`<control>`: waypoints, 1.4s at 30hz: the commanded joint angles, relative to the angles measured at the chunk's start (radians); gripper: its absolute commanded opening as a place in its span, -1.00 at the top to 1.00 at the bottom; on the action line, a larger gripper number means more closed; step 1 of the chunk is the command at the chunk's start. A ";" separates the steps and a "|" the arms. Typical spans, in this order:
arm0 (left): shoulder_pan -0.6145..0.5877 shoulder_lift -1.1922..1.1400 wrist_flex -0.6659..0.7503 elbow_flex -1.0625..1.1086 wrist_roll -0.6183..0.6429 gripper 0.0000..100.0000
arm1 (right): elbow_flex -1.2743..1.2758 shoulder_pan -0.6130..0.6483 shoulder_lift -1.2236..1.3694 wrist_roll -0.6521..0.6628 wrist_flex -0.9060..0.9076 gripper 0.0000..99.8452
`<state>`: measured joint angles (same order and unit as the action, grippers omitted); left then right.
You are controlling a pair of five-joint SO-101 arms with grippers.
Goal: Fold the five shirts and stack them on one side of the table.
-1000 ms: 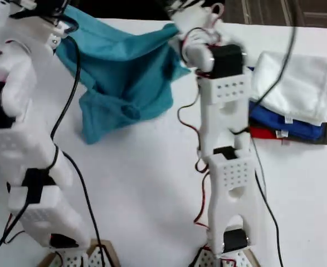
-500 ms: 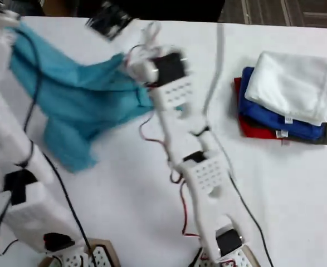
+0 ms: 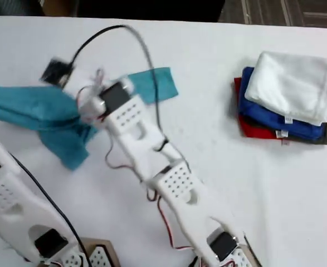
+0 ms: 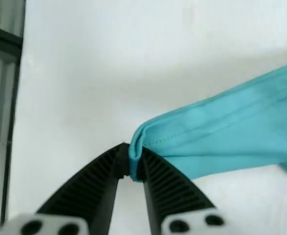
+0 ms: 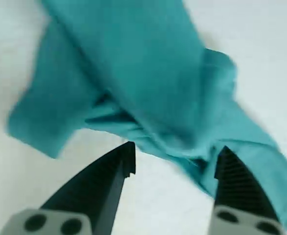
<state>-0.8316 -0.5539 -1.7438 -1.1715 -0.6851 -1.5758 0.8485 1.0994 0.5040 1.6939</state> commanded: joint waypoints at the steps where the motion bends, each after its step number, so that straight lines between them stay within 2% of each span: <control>1: -0.044 -0.034 0.055 -0.001 -0.011 0.95 | -0.037 0.090 -0.038 -0.011 0.019 0.54; 6: -0.071 -0.091 0.087 -0.001 -0.011 0.95 | -0.003 0.199 -0.033 -0.038 0.019 0.54; 13: -0.069 -0.104 0.112 -0.001 -0.011 0.95 | 0.140 0.274 -0.012 -0.107 0.019 0.54; 18: -0.064 -0.106 0.137 -0.001 -0.011 0.95 | 0.147 0.311 0.048 -0.107 0.012 0.54; 34: -0.064 -0.098 0.130 -0.002 -0.011 0.95 | 0.121 0.116 0.125 -0.107 -0.081 0.55; 42: -0.064 -0.098 0.129 -0.002 -0.008 0.95 | 0.115 0.073 0.137 -0.106 -0.079 0.55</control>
<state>-0.8915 -0.6674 -1.6272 -1.1715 -0.6866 -1.4223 0.9421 1.2390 0.4058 1.6233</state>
